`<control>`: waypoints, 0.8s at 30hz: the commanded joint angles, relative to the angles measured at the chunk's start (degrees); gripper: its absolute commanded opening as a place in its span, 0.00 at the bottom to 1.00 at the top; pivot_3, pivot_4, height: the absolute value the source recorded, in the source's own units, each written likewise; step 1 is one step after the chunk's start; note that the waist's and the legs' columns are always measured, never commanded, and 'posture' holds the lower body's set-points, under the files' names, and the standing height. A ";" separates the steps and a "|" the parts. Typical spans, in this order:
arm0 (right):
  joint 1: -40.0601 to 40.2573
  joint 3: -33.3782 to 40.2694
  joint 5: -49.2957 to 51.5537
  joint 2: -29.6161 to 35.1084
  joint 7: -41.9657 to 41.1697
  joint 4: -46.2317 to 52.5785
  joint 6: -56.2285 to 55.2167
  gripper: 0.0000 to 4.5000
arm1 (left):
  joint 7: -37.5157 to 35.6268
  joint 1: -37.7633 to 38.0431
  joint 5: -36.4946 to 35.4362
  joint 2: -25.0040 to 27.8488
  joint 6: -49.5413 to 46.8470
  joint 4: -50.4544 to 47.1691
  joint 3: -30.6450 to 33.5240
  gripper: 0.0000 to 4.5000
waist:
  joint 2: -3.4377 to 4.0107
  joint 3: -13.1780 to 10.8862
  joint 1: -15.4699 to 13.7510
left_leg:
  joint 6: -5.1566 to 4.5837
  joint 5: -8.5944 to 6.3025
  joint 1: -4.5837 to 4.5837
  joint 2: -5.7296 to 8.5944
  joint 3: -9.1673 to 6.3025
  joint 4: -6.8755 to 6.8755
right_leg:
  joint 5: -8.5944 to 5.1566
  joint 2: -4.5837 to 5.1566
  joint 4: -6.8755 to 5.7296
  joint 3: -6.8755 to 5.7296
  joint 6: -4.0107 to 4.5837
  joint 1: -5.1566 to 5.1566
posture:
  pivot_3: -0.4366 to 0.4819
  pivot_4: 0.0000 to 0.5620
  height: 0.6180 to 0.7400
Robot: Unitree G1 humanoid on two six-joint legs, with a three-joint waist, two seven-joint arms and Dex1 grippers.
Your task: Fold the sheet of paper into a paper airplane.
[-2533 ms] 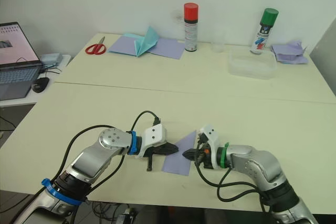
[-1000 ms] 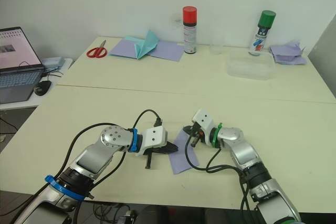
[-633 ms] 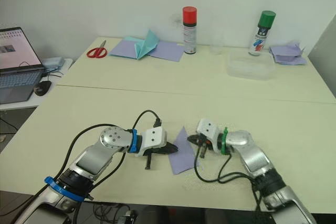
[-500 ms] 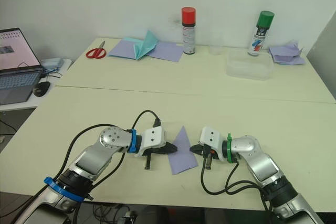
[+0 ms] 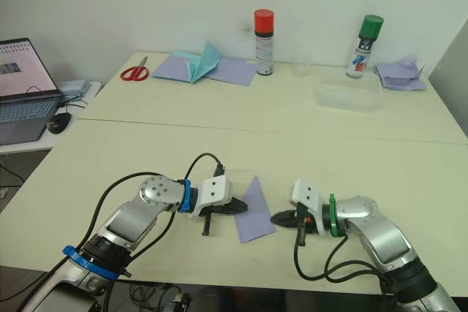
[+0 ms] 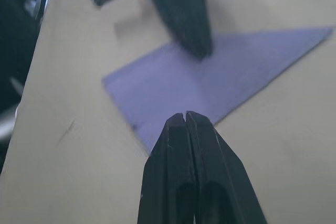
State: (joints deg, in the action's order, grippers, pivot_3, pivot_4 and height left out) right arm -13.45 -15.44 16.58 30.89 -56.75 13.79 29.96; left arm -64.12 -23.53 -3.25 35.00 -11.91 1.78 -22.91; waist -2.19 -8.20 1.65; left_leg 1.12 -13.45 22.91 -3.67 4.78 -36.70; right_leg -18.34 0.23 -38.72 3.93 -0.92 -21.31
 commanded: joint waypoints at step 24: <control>-1.22 -8.58 -10.60 -0.96 3.97 -6.75 -3.56 0.00 | -10.44 -24.02 5.34 -2.28 38.50 39.57 3.50 0.85 | -0.28 -0.41 0.06 | 0.02 -0.01 0.25 0.01 0.14 0.03 | 0.05 -0.10 -0.02 0.00 0.10 -0.28 | 0.48 0.27 1.00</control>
State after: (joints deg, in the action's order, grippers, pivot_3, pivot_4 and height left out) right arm -15.58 -22.47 7.62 29.52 -52.97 9.85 24.89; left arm -74.73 -44.73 0.88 33.42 21.09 39.49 -19.15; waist -2.47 -8.61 1.71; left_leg 1.13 -13.45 23.27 -3.66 4.87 -36.69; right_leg -18.29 0.13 -38.77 3.92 -0.83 -21.67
